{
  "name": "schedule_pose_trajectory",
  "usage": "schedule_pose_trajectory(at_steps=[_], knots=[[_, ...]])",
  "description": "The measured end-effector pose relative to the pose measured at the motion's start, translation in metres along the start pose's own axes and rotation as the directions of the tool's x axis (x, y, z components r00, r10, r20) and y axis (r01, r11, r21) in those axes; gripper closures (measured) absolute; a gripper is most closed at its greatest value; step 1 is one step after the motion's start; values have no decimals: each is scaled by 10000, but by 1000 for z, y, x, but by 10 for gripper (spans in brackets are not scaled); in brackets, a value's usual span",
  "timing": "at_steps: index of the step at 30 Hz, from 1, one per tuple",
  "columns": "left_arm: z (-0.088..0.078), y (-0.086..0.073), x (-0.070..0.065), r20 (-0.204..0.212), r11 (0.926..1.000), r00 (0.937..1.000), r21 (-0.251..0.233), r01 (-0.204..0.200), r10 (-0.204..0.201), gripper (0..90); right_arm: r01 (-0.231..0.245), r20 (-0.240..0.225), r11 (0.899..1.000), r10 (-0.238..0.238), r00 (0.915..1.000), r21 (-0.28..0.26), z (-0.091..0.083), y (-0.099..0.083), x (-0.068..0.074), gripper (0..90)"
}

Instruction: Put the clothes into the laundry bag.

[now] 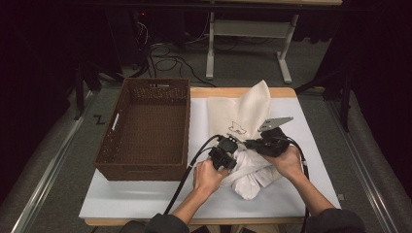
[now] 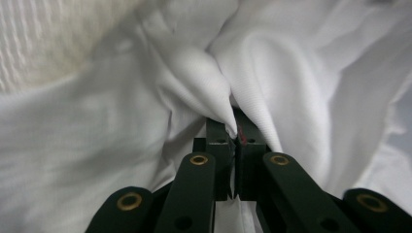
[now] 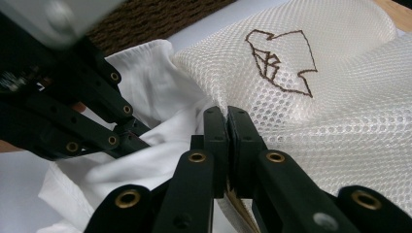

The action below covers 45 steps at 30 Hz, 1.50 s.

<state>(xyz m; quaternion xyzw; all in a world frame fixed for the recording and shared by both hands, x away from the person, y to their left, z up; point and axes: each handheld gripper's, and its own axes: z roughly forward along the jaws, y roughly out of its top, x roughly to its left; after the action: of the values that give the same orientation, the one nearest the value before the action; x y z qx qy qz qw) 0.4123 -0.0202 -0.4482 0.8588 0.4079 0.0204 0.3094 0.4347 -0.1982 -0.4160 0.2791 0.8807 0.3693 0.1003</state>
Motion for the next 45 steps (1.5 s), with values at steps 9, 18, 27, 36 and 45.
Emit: schedule_pose_trajectory(at_steps=[9, 18, 27, 36, 45], knots=[[9, 15, 17, -469, 9910, 9944, -999, 896, -946, 866, 196, -460, 9998, -195, 9987, 13, -3, 7, 7, 890], [-9, 8, 14, -443, 9953, 9979, -869, 434, -474, 585, 47, -274, 10000, -45, 9996, 67, -1, 2, 2, 889], [-25, -12, -6, -155, 9985, 9994, -450, -311, 304, 374, -66, -103, 10000, 66, 9999, 39, -3, 0, -1, 889], [17, -17, -14, -732, 9966, 9946, 426, -709, 739, 444, -113, -135, 9999, 114, 9998, 125, -2, 0, 1, 889], [22, -14, -9, 80, 9995, 9994, -60, -324, 324, 821, -2, -95, 9998, 4, 10000, 217, -3, -6, -1, 889]])
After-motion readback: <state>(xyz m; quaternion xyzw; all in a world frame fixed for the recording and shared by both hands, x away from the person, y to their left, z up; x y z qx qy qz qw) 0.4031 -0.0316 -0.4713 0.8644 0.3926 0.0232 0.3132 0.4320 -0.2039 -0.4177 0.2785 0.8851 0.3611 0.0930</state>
